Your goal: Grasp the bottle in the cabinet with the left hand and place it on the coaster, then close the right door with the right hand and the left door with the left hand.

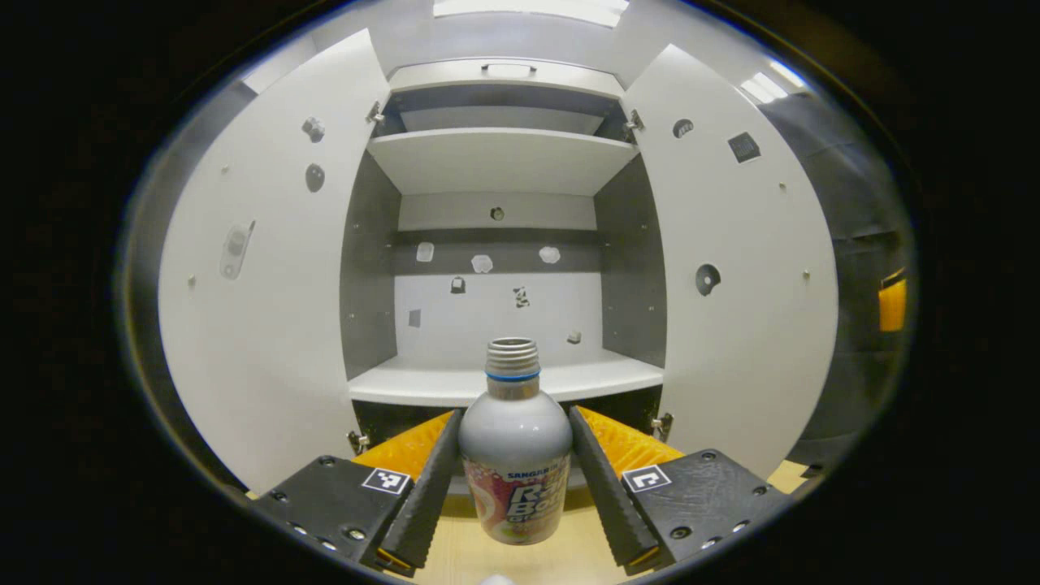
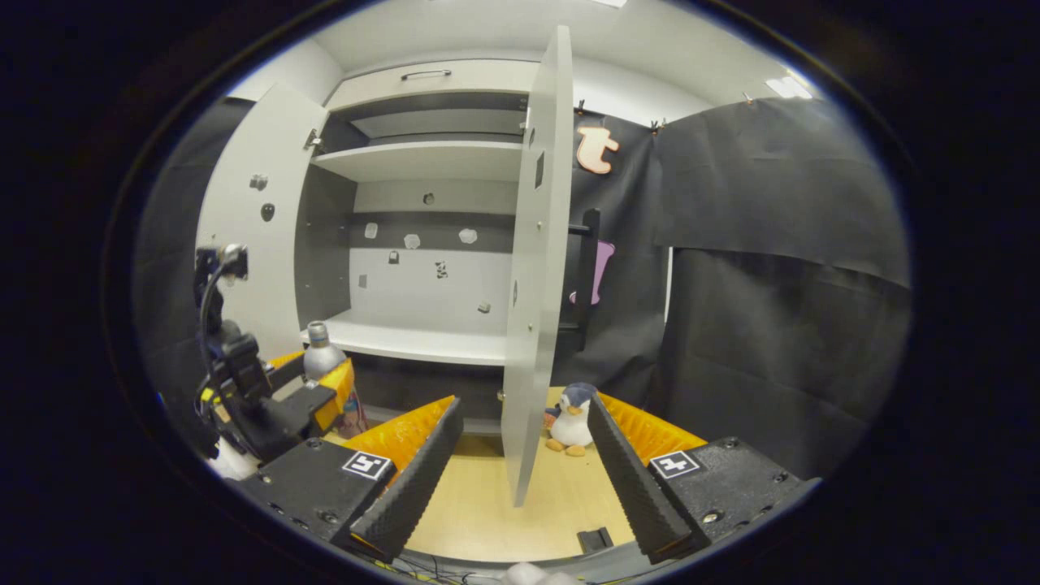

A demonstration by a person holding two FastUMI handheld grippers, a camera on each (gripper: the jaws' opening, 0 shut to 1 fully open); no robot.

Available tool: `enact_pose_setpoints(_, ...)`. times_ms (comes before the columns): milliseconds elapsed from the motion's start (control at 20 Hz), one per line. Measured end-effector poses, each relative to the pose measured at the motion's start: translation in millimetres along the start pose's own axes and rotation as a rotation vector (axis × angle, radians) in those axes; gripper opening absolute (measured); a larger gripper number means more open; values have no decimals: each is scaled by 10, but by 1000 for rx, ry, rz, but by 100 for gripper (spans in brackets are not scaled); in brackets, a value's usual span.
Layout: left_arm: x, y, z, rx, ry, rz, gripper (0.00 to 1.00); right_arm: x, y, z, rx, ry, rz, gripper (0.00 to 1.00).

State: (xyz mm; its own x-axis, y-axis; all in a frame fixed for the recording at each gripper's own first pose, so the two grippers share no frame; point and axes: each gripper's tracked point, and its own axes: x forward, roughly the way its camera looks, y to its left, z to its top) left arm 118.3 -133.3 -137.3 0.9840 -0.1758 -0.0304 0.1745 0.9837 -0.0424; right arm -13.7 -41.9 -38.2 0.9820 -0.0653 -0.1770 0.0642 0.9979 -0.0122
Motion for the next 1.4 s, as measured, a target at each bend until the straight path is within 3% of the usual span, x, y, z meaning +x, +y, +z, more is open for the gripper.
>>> enact_pose_setpoints(300,-321,-93,-688,-8,30,-52,80,-16,-51,-76,-32,33,-9,100)
enact_pose_setpoints(450,-469,-197,-964,-13,20,-92,84,5,-42,-171,-33,73,-5,100)
enact_pose_setpoints(500,-522,-216,-1058,-9,20,-98,80,2,-27,-208,-38,86,1,100)
enact_pose_setpoints(600,-612,-252,-1232,-16,28,-109,84,17,2,-274,-52,110,9,100)
enact_pose_setpoints(650,-650,-272,-1320,-30,38,-115,80,26,31,-301,-54,122,16,100)
enact_pose_setpoints(700,-692,-283,-1390,-47,40,-117,84,27,57,-327,-55,130,23,100)
enact_pose_setpoints(800,-746,-279,-1473,-61,35,-117,80,42,100,-359,-60,143,34,100)
enact_pose_setpoints(1100,-839,-298,-1784,-55,63,-123,84,50,190,-417,-76,163,55,100)
enact_pose_setpoints(1300,-906,-304,-1969,-56,90,-118,80,33,239,-444,-91,168,68,100)
enact_pose_setpoints(1400,-937,-319,-2041,-48,101,-125,84,26,248,-457,-96,173,72,100)
